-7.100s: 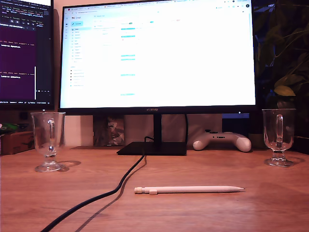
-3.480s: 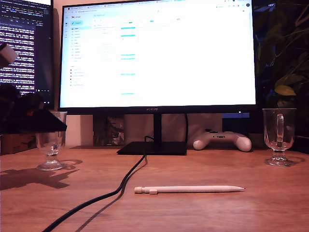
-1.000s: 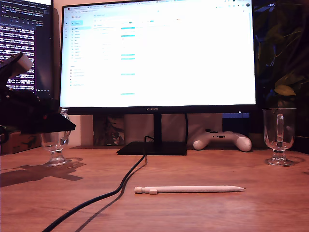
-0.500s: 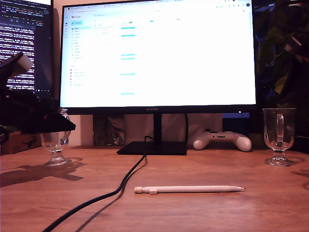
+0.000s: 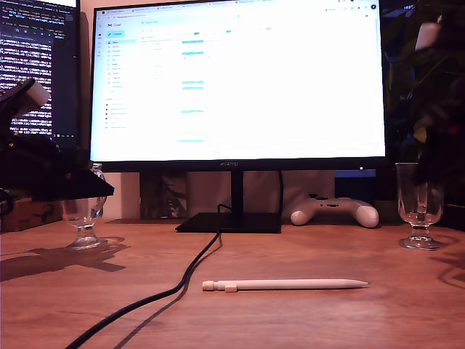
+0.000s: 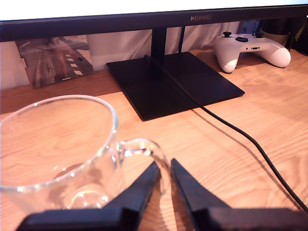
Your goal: Pick the small glass cups in front of you with each of your hands, and place them behind the white pen
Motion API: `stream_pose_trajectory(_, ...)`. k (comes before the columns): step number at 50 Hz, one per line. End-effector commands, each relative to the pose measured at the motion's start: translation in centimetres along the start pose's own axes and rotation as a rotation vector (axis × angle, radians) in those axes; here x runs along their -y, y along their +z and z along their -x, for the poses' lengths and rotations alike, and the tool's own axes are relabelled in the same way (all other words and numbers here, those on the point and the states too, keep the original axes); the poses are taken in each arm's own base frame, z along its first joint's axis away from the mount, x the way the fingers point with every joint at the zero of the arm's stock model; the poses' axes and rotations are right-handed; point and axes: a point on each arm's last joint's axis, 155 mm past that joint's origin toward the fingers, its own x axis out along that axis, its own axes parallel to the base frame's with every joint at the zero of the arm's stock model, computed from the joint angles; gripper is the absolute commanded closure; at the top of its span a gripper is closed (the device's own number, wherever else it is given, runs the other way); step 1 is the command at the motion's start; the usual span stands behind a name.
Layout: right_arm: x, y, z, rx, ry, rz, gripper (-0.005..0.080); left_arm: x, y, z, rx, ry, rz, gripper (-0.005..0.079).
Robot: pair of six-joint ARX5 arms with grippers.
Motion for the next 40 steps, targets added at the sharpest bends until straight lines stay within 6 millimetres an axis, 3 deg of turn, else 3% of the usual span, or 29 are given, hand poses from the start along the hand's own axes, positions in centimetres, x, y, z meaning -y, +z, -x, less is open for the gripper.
stream_pose_trajectory(1, 1.1, 0.6, 0.1, 0.016, -0.030, 0.001, 0.0480, 0.2, -1.0, -0.1, -0.023, -0.005, 0.014, 0.0760)
stream_pose_trajectory(17, 3.8, 1.2, 0.3, 0.054, -0.107, -0.007, 0.0480, 0.2, -1.0, -0.1, -0.023, -0.005, 0.014, 0.0760)
stream_pose_trajectory(26, 3.7, 0.3, -0.5, 0.019, -0.090, -0.020, 0.0480, 0.2, -1.0, -0.1, -0.023, -0.005, 0.014, 0.0760)
stream_pose_trajectory(40, 3.3, 0.9, -0.6, 0.045, -0.066, -0.020, 0.0479, 0.2, -1.0, -0.1, -0.023, -0.005, 0.014, 0.0760)
